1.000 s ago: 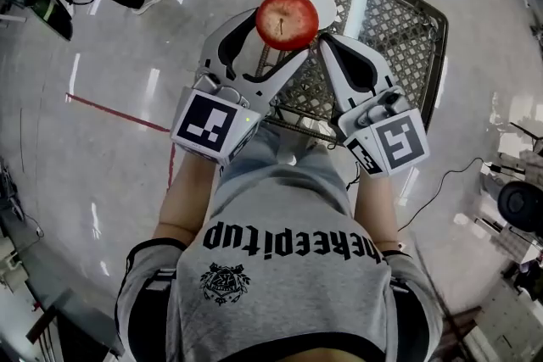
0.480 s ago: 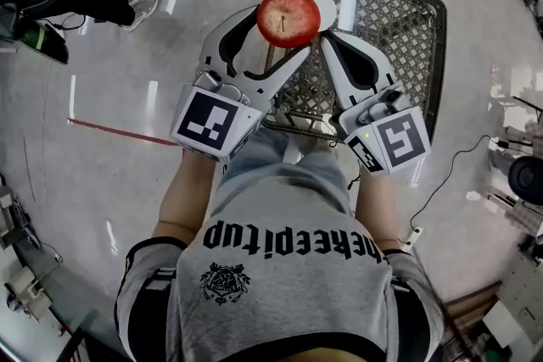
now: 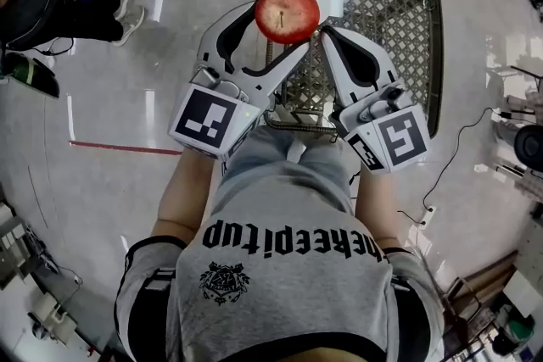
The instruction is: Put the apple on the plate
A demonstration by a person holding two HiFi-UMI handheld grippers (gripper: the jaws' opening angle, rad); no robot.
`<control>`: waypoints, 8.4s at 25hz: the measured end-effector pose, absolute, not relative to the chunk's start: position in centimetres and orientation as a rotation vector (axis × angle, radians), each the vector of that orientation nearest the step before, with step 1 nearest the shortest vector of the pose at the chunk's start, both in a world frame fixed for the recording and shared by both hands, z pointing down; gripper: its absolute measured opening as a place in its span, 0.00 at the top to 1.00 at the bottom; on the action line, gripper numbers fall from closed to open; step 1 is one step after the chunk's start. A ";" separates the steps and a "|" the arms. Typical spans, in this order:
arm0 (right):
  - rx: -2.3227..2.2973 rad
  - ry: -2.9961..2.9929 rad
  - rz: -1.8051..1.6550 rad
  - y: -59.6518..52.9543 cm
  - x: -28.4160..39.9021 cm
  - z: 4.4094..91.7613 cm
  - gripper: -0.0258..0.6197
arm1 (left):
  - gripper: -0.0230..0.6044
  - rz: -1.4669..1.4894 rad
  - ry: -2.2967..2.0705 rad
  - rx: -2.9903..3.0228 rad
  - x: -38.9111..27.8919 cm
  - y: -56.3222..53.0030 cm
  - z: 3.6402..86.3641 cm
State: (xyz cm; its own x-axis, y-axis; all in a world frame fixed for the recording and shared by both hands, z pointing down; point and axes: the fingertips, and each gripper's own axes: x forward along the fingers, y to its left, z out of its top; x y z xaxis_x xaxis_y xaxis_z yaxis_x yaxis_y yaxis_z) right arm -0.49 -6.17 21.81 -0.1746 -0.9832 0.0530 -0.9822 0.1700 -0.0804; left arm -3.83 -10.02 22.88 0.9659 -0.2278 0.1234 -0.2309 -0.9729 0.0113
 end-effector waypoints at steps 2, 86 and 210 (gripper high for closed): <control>-2.032 2.376 -0.152 -6.3 -0.5 21.9 0.96 | 0.36 0.194 -0.340 3.093 -3.9 -10.3 23.1; -2.011 2.497 -0.523 -14.5 12.5 37.8 0.96 | 0.36 0.547 -0.517 2.876 9.2 -18.6 46.5; -2.024 2.498 -0.288 -9.3 2.8 28.4 0.96 | 0.91 0.253 -0.357 3.016 1.3 -11.7 29.3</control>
